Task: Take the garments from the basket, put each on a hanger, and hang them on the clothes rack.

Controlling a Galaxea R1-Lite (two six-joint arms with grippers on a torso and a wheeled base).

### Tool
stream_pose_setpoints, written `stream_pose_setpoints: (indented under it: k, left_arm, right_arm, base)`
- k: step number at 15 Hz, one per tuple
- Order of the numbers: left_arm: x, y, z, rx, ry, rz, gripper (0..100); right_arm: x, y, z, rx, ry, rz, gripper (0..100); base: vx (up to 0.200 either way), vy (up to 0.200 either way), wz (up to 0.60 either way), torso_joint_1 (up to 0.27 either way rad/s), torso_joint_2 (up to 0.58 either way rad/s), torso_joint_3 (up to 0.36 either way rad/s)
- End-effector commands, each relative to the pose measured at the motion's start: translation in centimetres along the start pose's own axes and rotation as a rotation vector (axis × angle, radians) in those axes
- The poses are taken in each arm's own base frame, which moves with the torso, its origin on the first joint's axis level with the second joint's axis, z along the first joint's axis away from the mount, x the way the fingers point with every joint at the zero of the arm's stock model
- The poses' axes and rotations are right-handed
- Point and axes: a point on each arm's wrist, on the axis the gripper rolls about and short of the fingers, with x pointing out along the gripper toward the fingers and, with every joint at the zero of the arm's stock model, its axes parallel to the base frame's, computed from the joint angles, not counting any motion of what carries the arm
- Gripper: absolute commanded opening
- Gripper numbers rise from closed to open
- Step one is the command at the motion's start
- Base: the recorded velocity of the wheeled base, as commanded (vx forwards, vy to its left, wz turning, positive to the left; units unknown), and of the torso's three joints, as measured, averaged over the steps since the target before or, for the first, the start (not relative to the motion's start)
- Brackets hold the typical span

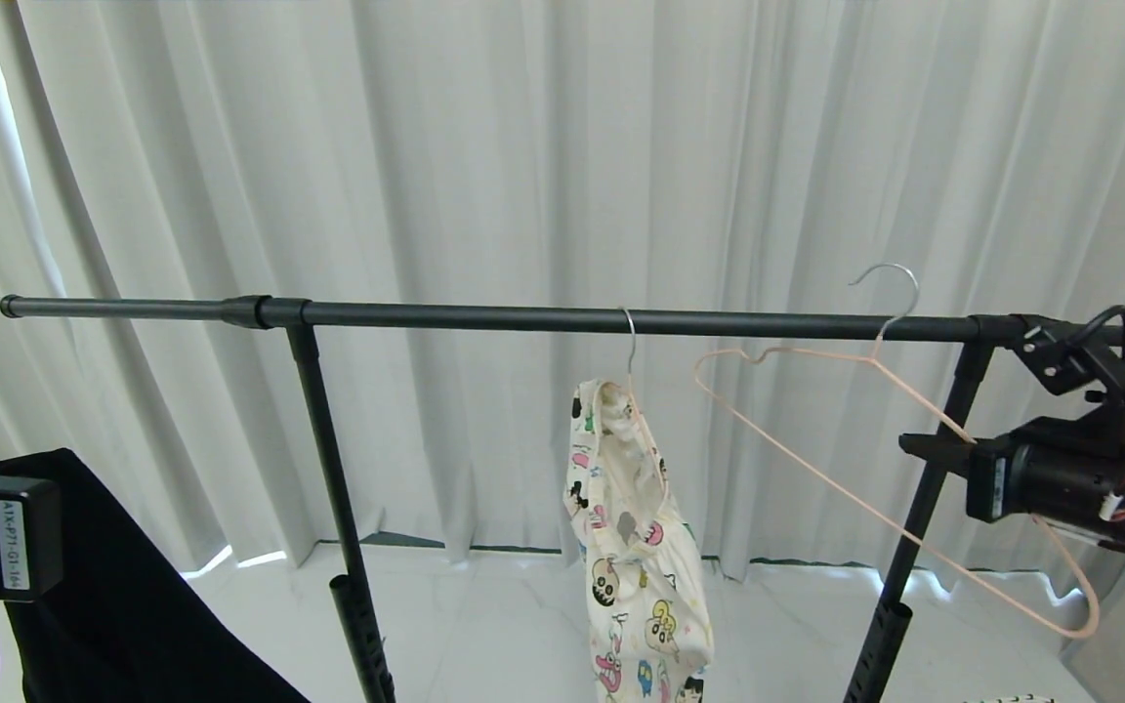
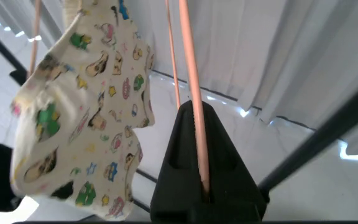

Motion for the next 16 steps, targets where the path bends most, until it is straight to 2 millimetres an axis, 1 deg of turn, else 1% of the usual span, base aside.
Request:
stream_pose_setpoints:
  k: [1, 3, 6, 7, 8, 11, 16]
  left_arm:
    - [0.0, 0.0, 0.0, 0.015, 0.003, 0.007, 0]
    - [0.1, -0.1, 0.0, 0.032, 0.002, 0.004, 0]
    - [0.1, -0.1, -0.1, 0.070, 0.005, 0.001, 0]
    - [0.2, -0.1, -0.1, 0.072, 0.007, 0.002, 0]
    - [0.3, -0.2, -0.1, 0.081, 0.013, -0.001, 0]
    - [0.7, -0.6, 0.0, 0.096, 0.026, -0.009, 0]
    - [0.8, -1.8, -0.2, 0.157, 0.028, -0.076, 0]
  right_arm:
    - [-4.4, 1.4, -1.6, -0.014, -0.053, -0.001, 0]
    - [-6.5, 2.0, -3.3, -0.015, -0.048, -0.003, 0]
    - [-9.1, 3.4, -5.0, -0.030, -0.048, 0.043, 0]
    - [-9.4, 3.6, -5.2, -0.035, -0.049, 0.053, 0]
    - [-10.3, 4.1, -5.4, -0.044, -0.045, 0.082, 0]
    - [-10.6, 4.9, -5.3, -0.067, -0.047, 0.149, 0]
    - [-10.0, 5.9, -5.0, -0.092, -0.019, 0.241, 0]
  base:
    - [-0.200, 0.000, 0.00, 0.002, 0.00, 0.002]
    - [-0.200, 0.000, 0.00, 0.012, 0.00, -0.002]
    - [-0.200, 0.000, 0.00, -0.002, 0.00, 0.002]
    - [-0.200, 0.000, 0.00, -0.007, 0.00, 0.002]
    - [-0.200, 0.000, 0.00, 0.002, 0.01, -0.002]
    - [-0.200, 0.000, 0.00, -0.001, 0.00, 0.002]
    - [-0.200, 0.000, 0.00, 0.001, 0.00, 0.000]
